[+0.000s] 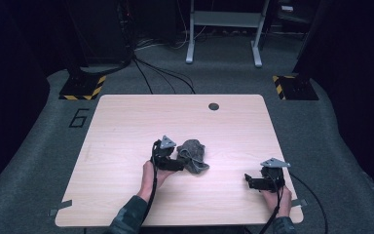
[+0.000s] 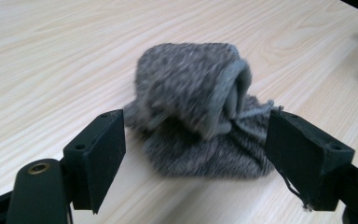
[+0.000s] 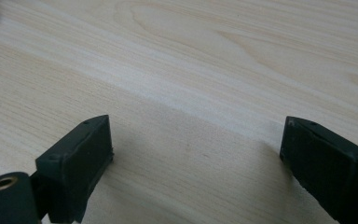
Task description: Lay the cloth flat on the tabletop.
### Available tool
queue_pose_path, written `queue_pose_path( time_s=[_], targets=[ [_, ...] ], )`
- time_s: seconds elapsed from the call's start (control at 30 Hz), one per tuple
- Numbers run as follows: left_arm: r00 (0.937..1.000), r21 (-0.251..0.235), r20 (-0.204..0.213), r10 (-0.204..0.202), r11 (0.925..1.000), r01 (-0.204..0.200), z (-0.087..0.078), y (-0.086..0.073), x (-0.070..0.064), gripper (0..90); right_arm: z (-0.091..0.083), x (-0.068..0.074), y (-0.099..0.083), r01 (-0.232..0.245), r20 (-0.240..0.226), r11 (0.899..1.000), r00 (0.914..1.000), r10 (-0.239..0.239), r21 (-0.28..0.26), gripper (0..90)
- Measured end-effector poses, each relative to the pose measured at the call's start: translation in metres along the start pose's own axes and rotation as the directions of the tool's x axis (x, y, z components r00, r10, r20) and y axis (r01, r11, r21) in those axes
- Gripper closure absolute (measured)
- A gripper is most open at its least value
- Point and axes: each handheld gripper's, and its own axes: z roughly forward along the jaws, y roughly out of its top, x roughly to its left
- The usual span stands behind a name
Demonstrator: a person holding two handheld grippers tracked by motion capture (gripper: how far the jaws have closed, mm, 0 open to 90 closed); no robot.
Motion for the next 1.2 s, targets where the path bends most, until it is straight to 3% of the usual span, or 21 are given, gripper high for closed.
queue_pose_path(
  time_s=[0.13, 0.23, 0.3, 0.37, 0.53, 0.7, 0.83, 1.1, 1.13, 1.2],
  targets=[
    [0.9999, -0.011, -0.007, -0.015, 0.9998, 0.015, -0.013, -0.004, 0.006, 20.5, 0.0, -0.001, 0.001, 0.001, -0.006, 1.0, 1.0, -0.001, 0.009, 9.4],
    [0.9998, -0.015, -0.01, -0.017, 0.9997, 0.017, -0.017, -0.003, 0.006, 22.6, -0.001, -0.001, 0.003, -0.004, -0.014, 1.0, 0.9999, 0.004, 0.01, 15.4],
    [0.9998, -0.018, -0.018, -0.009, 0.9998, 0.009, -0.019, -0.002, 0.005, 26.7, 0.0, 0.001, 0.007, -0.043, -0.049, 0.999, 0.9978, 0.044, 0.018, 14.9],
    [0.9999, -0.018, -0.012, -0.008, 0.9998, 0.008, -0.019, 0.0, 0.003, 28.6, -0.002, 0.009, 0.015, -0.051, -0.09, 0.999, 0.9946, 0.05, -0.008, 16.4],
    [0.9999, -0.033, -0.013, 0.002, 0.9995, -0.003, -0.017, 0.002, 0.0, 37.5, -0.005, 0.044, 0.05, 0.003, -0.182, 0.996, 0.983, -0.02, -0.089, 26.6],
    [1.0, -0.033, -0.002, 0.006, 0.9994, -0.006, -0.014, 0.003, -0.002, 47.9, 0.011, 0.082, 0.083, 0.085, -0.255, 0.989, 0.9601, -0.114, -0.121, 50.8],
    [0.9999, -0.04, -0.011, -0.003, 0.9992, 0.002, -0.012, 0.005, 0.0, 53.7, 0.03, 0.101, 0.093, 0.141, -0.29, 0.986, 0.9432, -0.163, -0.093, 54.9],
    [1.0, -0.031, 0.0, -0.002, 0.9995, 0.002, -0.007, 0.006, 0.003, 69.4, 0.04, 0.122, 0.097, 0.198, -0.285, 0.977, 0.9343, -0.213, -0.082, 54.4],
    [1.0, -0.036, -0.004, -0.006, 0.9993, 0.006, -0.006, 0.006, 0.003, 70.8, 0.042, 0.123, 0.098, 0.205, -0.297, 0.975, 0.9288, -0.222, -0.085, 55.0],
    [1.0, -0.033, 0.005, -0.006, 0.9994, 0.006, -0.004, 0.007, 0.004, 74.5, 0.044, 0.128, 0.1, 0.213, -0.29, 0.973, 0.9295, -0.229, -0.084, 56.4]
  ],
)
